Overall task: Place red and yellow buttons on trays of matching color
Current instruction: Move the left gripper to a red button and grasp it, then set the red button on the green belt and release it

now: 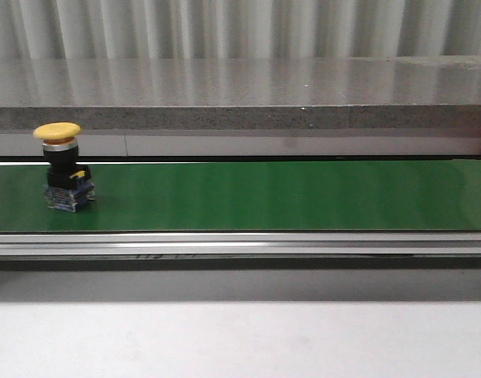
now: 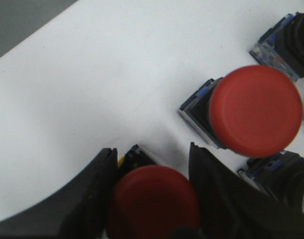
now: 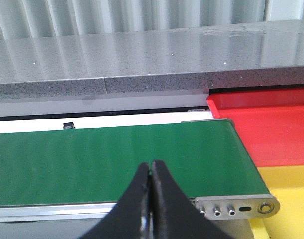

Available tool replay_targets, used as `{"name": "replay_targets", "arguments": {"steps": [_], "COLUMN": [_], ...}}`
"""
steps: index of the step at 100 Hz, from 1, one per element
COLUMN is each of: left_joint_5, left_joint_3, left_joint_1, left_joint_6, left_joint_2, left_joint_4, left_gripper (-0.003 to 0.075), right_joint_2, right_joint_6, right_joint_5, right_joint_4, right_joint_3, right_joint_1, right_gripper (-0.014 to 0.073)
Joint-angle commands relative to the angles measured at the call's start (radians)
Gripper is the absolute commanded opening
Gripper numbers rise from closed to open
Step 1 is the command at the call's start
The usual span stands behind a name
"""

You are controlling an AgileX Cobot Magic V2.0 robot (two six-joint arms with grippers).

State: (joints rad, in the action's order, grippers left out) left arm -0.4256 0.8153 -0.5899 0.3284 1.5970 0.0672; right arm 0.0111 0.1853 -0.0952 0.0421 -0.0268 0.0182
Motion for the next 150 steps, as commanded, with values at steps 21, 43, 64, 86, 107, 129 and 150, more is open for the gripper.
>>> {"name": "replay_targets", "arguments": {"steps": [21, 43, 64, 86, 107, 129, 150], "left_joint_5": [-0.01, -0.05, -0.062, -0.149, -0.189, -0.204, -0.215], "left_joint_3": [0.027, 0.027, 0.031, 0.143, 0.242, 0.309, 0.325], "left_joint_1": [-0.002, 0.0, 0.049, 0.25, 0.414, 0.501, 0.522], "left_joint_6": [0.012, 0.012, -0.008, -0.074, -0.082, -0.082, -0.086], "left_joint_2": [-0.063, -0.194, -0.362, -0.394, -0.332, -0.194, -0.093], "left_joint_4": [-0.012, -0.029, -0.055, -0.055, -0.056, -0.088, -0.113], "left_gripper": [0.001, -0.002, -0.002, -0.002, -0.002, -0.002, -0.0019], "right_joint_2": [0.014, 0.014, 0.014, 0.014, 0.014, 0.014, 0.014], "right_joint_6": [-0.004, -0.004, -0.004, -0.004, -0.004, -0.004, -0.004], "right_joint_5": [0.082, 0.082, 0.082, 0.082, 0.082, 0.082, 0.082], "right_joint_4": [0.011, 0.011, 0.011, 0.011, 0.011, 0.011, 0.011], "right_joint_3": [-0.001, -0.001, -0.001, -0.001, -0.001, -0.001, -0.001], "right_joint_1": [0.0, 0.0, 0.0, 0.0, 0.0, 0.0, 0.0], "right_gripper": [-0.0067, -0.0067, -0.0067, -0.0067, -0.0067, -0.0067, -0.0067]}}
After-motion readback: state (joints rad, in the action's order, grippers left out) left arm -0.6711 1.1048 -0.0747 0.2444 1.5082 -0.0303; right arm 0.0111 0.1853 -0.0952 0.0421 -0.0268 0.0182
